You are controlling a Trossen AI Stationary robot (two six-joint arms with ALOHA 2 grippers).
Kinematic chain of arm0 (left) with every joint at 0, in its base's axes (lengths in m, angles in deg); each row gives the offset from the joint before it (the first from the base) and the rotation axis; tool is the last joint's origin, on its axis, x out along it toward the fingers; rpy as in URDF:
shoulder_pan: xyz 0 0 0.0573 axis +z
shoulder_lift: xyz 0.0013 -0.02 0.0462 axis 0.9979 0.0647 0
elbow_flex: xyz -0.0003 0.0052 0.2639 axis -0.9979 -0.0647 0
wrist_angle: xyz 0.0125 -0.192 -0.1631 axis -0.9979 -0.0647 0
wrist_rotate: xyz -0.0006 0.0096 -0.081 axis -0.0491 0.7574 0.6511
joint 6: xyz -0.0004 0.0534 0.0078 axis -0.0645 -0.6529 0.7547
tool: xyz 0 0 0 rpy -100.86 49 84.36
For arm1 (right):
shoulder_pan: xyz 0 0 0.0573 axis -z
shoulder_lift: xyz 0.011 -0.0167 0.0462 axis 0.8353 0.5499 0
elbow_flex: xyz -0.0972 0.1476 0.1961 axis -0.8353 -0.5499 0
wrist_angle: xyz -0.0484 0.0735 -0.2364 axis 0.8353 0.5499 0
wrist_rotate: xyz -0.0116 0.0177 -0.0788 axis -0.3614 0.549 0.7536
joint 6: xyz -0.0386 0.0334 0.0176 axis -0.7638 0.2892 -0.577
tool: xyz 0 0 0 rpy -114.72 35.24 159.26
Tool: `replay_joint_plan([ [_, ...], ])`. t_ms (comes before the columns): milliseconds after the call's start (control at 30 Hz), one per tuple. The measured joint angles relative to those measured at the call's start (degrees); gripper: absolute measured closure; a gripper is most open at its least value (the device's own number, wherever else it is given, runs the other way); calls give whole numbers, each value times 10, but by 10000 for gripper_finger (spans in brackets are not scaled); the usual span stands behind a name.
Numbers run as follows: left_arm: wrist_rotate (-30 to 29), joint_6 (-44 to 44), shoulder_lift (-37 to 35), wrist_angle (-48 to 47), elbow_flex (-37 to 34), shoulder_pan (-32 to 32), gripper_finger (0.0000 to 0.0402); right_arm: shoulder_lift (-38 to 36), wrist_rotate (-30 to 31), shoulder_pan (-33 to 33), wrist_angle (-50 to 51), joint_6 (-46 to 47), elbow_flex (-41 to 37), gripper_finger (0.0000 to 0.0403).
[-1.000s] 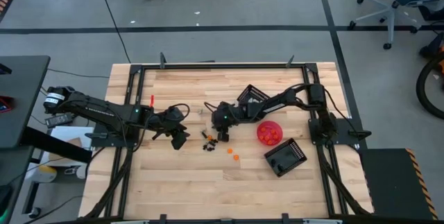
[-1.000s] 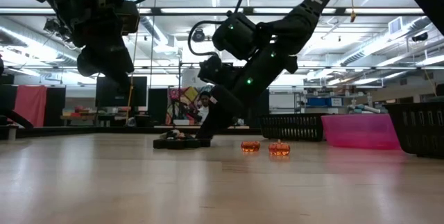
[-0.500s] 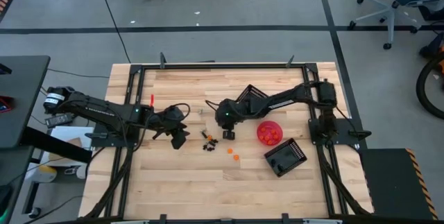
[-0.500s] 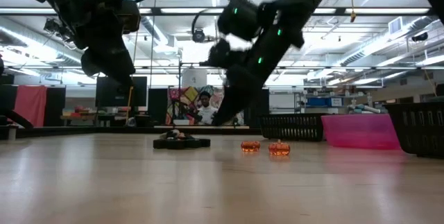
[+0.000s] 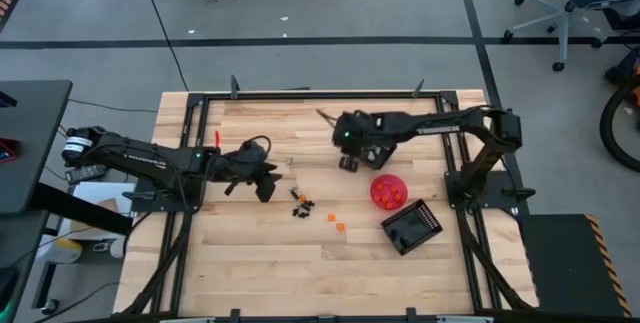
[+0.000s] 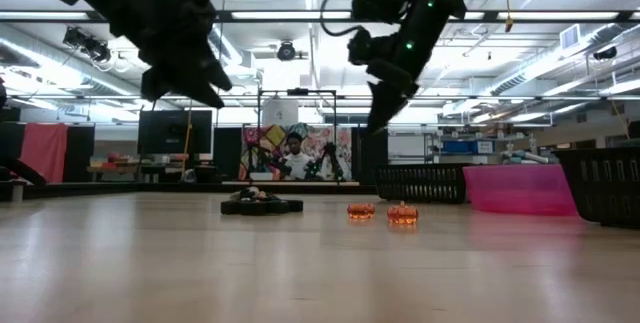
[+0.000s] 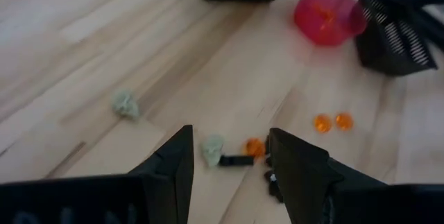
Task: Sort Halloween decoration
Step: Put the white skull toy into the top black basket, then put the black skeleton toy into the bottom black basket
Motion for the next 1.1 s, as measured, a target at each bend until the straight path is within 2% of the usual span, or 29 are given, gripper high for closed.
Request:
replay_joint_plan([
  [167, 0, 1, 0, 21, 0, 3, 239, -14, 0, 47, 69, 65, 0, 294],
  [333, 0, 6, 0, 22, 0, 3, 239, -4, -42, 88, 90, 114, -14, 292],
  [700, 0, 57, 0, 22, 0, -10, 239, 2, -101, 129, 93, 120, -24, 247],
  [933, 0, 69, 0, 22, 0, -18, 239, 2, -164, 109, 96, 125, -2, 238],
  [1100, 0, 81, 0, 23, 0, -17, 239, 2, -106, 51, 88, 124, 23, 240],
])
